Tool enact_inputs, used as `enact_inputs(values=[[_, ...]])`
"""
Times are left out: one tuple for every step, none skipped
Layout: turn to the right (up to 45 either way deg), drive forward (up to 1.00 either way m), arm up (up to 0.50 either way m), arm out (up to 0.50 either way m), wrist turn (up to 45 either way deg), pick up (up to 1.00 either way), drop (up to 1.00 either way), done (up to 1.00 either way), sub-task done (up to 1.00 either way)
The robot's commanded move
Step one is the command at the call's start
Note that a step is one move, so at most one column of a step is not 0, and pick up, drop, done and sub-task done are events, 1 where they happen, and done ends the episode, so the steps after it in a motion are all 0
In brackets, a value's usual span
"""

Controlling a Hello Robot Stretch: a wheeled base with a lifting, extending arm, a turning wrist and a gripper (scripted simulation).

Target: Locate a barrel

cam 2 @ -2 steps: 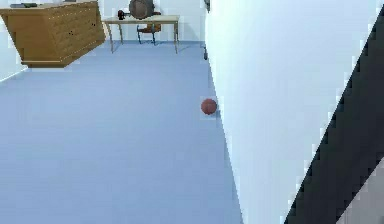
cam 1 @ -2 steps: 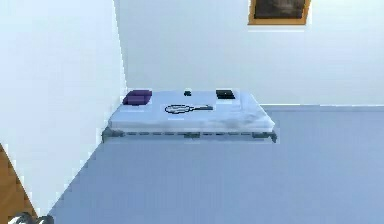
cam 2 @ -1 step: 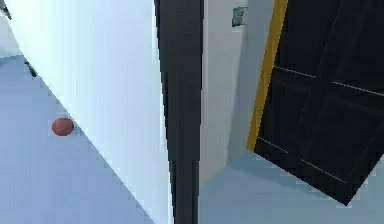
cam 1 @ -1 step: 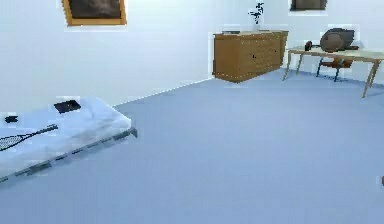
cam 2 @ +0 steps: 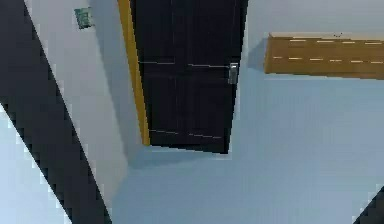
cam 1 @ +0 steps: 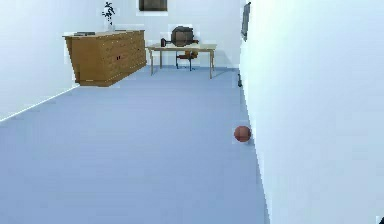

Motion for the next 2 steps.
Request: enact_inputs(values=[[0.0, 1.0, 0.0, 0.0, 0.0, 0.0, 0.0, 0.0, 0.0], [0.0, 1.0, 0.0, 0.0, 0.0, 0.0, 0.0, 0.0, 0.0]])
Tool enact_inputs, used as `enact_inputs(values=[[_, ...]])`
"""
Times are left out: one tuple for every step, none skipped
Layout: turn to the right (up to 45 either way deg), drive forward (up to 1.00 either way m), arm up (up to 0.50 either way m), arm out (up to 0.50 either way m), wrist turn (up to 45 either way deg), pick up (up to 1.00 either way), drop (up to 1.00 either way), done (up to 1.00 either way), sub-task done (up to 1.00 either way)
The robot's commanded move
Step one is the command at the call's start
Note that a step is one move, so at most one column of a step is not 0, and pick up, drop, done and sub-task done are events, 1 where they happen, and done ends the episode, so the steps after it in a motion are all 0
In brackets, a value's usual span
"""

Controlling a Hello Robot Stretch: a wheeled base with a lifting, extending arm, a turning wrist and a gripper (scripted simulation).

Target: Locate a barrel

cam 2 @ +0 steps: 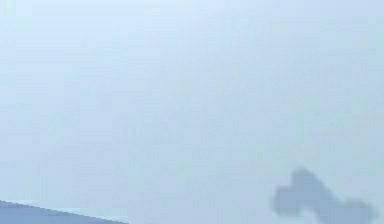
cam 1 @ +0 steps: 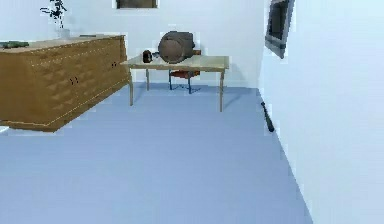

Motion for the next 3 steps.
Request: enact_inputs(values=[[-9.0, 0.0, 0.0, 0.0, 0.0, 0.0, 0.0, 0.0, 0.0], [0.0, 0.05, 0.0, 0.0, 0.0, 0.0, 0.0, 0.0, 0.0], [15.0, 0.0, 0.0, 0.0, 0.0, 0.0, 0.0, 0.0, 0.0]])
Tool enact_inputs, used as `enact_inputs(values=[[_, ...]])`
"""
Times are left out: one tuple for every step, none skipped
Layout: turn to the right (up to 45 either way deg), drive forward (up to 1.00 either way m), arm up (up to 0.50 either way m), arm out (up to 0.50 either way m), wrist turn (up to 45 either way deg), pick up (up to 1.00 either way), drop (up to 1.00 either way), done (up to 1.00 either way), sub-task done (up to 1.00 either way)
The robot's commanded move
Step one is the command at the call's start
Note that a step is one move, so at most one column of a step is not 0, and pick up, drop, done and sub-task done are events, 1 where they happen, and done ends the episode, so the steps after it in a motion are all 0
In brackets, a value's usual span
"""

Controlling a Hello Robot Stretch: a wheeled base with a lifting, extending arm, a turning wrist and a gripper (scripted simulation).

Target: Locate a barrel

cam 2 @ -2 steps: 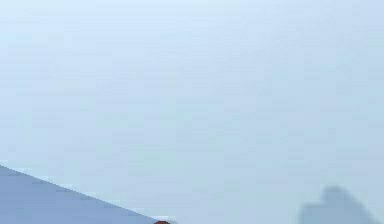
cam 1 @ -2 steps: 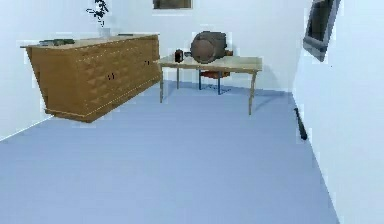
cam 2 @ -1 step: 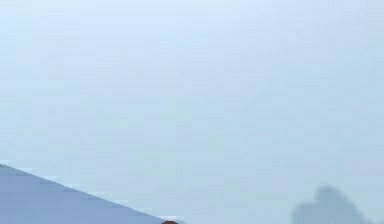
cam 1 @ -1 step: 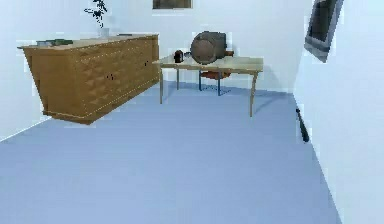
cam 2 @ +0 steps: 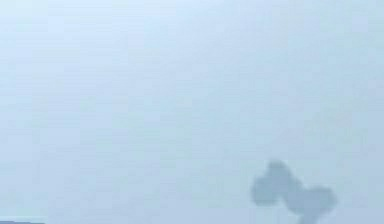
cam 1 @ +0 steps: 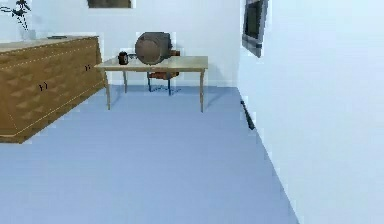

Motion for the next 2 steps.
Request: enact_inputs(values=[[0.0, 0.55, 0.0, 0.0, 0.0, 0.0, 0.0, 0.0, 0.0], [3.0, 0.0, 0.0, 0.0, 0.0, 0.0, 0.0, 0.0, 0.0]])
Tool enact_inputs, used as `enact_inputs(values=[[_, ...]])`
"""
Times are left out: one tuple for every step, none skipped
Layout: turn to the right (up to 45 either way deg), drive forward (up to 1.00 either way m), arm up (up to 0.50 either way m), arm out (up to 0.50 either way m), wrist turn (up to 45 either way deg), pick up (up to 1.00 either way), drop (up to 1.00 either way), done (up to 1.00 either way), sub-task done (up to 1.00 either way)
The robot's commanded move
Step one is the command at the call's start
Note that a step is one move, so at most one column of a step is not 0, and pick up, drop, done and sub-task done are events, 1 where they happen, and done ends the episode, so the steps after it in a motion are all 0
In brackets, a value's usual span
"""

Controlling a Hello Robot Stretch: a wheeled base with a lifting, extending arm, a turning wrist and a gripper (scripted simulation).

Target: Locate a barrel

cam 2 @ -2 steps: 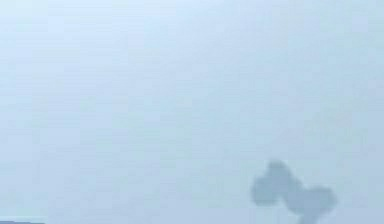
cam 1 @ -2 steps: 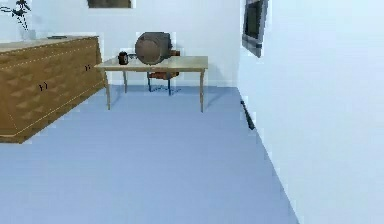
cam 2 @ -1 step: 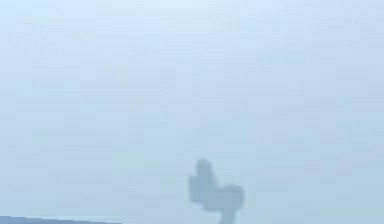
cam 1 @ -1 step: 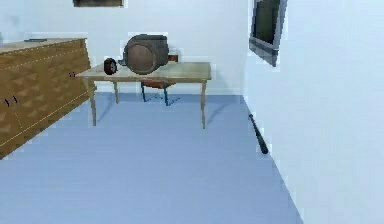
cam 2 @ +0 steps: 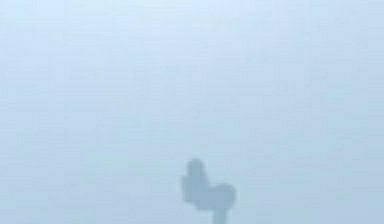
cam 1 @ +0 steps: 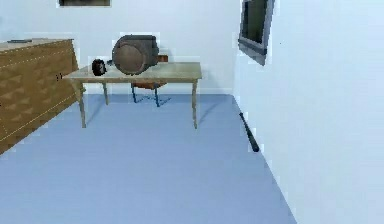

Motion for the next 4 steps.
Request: enact_inputs(values=[[0.0, 1.0, 0.0, 0.0, 0.0, 0.0, 0.0, 0.0, 0.0], [0.0, 0.85, 0.0, 0.0, 0.0, 0.0, 0.0, 0.0, 0.0], [-33.0, 0.0, 0.0, 0.0, 0.0, 0.0, 0.0, 0.0, 0.0], [0.0, 0.0, 0.0, 0.0, 0.0, 0.0, 0.0, 1.0, 0.0]])
